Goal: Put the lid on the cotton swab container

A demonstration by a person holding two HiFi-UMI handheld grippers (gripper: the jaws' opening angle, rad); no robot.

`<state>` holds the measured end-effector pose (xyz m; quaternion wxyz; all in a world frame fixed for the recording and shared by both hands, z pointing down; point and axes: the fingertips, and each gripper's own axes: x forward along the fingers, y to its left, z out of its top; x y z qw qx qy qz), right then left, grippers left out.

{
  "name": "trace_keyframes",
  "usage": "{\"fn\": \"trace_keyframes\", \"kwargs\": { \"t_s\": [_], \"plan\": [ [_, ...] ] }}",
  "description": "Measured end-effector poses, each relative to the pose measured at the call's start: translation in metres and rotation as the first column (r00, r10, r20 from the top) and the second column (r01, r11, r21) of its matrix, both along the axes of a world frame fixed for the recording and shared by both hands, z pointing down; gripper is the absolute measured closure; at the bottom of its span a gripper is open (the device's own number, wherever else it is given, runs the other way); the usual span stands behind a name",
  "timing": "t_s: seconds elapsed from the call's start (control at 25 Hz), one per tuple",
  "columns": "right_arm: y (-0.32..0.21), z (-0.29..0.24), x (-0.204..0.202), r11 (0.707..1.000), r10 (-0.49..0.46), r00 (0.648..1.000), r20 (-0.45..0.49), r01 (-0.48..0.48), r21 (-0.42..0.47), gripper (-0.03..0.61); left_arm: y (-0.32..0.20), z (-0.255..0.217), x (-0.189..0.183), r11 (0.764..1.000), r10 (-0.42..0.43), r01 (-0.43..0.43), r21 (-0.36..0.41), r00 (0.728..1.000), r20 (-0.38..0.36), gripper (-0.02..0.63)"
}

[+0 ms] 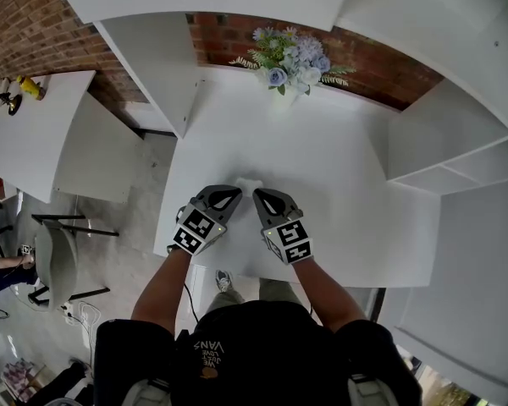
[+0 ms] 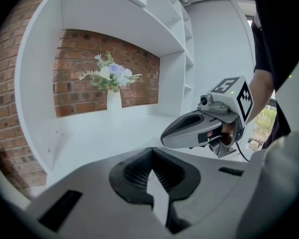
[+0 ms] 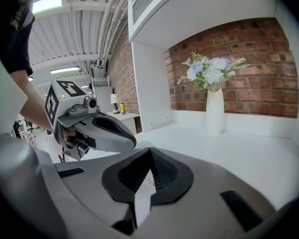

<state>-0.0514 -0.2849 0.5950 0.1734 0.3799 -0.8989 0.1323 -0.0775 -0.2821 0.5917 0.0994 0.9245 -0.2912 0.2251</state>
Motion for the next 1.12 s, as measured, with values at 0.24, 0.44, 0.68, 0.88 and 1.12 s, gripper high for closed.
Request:
{"fn": "trace_keyframes", "kwargs": {
  "t_s": [0.24, 0.44, 0.68, 0.88, 1.12],
  "plan": [
    [0.000, -0.001, -0.001, 1.000, -0.012, 1.000, -0.008, 0.012, -0.002, 0.580, -0.001, 0.001, -0.001, 0.999, -0.027, 0.027, -0.027, 0.999, -0.022, 0.608],
    [0.001, -0.002, -0.002, 1.000, -0.018, 1.000, -0.021, 0.018, -0.004, 0.578, -0.001, 0.001, -0.001, 0.999, -0.045, 0.045, -0.030, 0.999, -0.010, 0.609],
    [0.000, -0.001, -0.002, 1.000, -0.010, 1.000, -0.020, 0.010, -0.016, 0.578, -0.001, 0.002, -0.002, 0.997, -0.064, 0.064, -0.039, 0.998, -0.010, 0.609],
    [-0.001, -0.007, 0.001, 0.999, 0.035, 0.999, -0.005, -0.035, -0.019, 0.578, -0.002, -0.004, -0.004, 0.995, -0.094, 0.093, -0.029, 0.995, -0.031, 0.607],
    [0.000, -0.028, 0.007, 0.996, 0.089, 0.994, 0.067, -0.088, -0.017, 0.578, -0.001, -0.037, -0.014, 0.988, -0.149, 0.152, 0.022, 0.983, -0.109, 0.607]
  ]
}}
